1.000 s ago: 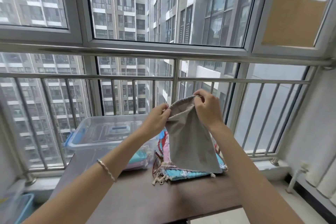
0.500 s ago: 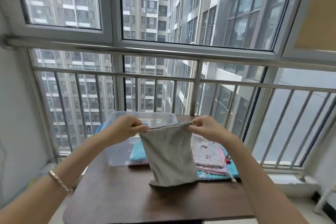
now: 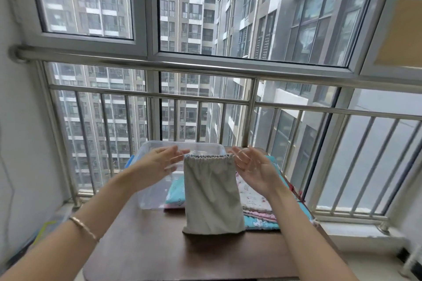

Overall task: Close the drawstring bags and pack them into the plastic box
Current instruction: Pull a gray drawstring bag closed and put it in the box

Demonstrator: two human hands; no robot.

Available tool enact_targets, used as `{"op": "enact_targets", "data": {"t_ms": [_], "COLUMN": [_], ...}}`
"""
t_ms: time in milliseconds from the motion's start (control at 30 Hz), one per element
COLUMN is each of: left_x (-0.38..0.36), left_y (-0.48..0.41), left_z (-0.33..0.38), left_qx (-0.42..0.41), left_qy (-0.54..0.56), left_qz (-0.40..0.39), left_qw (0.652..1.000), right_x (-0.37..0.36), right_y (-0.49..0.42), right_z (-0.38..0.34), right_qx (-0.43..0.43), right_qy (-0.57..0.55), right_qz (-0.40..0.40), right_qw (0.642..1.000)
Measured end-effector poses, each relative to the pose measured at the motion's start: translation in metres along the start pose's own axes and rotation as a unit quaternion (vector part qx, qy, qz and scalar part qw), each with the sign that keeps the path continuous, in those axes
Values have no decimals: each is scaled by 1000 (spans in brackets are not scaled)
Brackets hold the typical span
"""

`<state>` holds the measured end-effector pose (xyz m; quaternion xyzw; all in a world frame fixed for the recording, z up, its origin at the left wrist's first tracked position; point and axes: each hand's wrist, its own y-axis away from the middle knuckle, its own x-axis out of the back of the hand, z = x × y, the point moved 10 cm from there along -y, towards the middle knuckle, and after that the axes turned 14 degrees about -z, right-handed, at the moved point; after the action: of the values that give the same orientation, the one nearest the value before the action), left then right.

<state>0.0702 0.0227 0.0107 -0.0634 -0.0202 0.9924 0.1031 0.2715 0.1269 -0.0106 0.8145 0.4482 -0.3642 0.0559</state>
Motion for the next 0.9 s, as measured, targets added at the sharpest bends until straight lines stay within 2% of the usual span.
{"op": "enact_targets", "data": {"t_ms": [100,233,367,500,633,800,900], "left_x": [-32,-35,-18,-10,-2,7,24], "left_y": [-11,-14,-8,-10,-10,-6,1], "left_z": [-1,1,3,-3,-2,-6,-6], "left_qx": [-39,-77,-94,-89,-103,-106,-110], "left_qy": [144,220,229,226,241,241,252], "left_qz": [-35,-12,5,53,95,112,147], "left_qw": [988,972,969,969,960,958,950], "right_x": [-21,-20,-11,-11,-8,-12,-7], "right_y": [-10,-7,4,4,-1,-3,0], "right_z": [6,2,-8,-10,-14,-24,-30], "right_qx": [29,30,41,46,64,70,67], "right_qy": [-74,-54,-48,83,130,175,194], "right_qz": [-37,-47,-40,18,75,81,95], "right_qw": [996,997,997,995,987,979,974]}}
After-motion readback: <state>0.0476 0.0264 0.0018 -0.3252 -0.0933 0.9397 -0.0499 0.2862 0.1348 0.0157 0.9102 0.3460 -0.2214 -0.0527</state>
